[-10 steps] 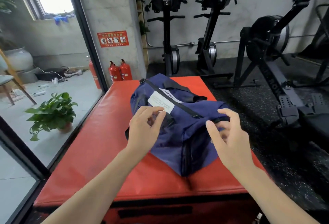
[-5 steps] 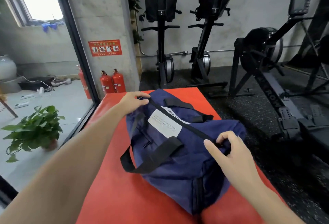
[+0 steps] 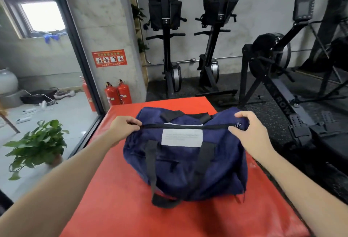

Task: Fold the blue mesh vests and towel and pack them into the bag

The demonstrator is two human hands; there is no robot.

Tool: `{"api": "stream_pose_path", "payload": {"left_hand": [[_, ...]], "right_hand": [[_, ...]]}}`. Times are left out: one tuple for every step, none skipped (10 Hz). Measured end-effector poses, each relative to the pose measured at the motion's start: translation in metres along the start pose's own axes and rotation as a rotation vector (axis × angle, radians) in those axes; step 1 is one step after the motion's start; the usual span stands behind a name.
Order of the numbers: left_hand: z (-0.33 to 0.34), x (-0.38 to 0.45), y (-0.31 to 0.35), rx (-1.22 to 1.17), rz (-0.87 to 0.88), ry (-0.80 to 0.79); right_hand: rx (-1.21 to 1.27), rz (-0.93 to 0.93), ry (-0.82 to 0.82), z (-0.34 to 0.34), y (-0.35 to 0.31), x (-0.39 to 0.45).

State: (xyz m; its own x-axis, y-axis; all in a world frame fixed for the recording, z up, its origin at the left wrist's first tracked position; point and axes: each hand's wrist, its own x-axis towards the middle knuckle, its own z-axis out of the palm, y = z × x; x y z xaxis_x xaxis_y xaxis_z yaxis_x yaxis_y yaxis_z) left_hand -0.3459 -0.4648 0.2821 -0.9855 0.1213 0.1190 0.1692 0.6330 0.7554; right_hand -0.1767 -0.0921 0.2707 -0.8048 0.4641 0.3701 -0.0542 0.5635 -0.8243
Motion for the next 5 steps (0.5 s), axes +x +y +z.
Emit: {"api": "stream_pose_path", "payload": {"left_hand": [[-0.005, -0.051, 0.007, 0.014, 0.009, 0.143], [-0.004, -0.092, 0.009, 0.076, 0.007, 0.260], [-0.008, -0.122, 0.021, 0.151, 0.036, 0.289], [-0.012, -0.147, 0.046, 0.110, 0.117, 0.340], [-0.011, -0.166, 0.073, 0.075, 0.174, 0.352]], "right_hand": [[-0.003, 0.059, 0.004, -0.009, 0.006, 0.019], [-0.043, 0.081, -0.113, -0.013, 0.008, 0.013], [-0.020, 0.074, -0.148, -0.022, 0.000, -0.014], [-0.018, -0.007, -0.182, -0.033, -0.018, -0.044], [0.021, -0.081, -0.205, -0.038, -0.042, -0.068]]}}
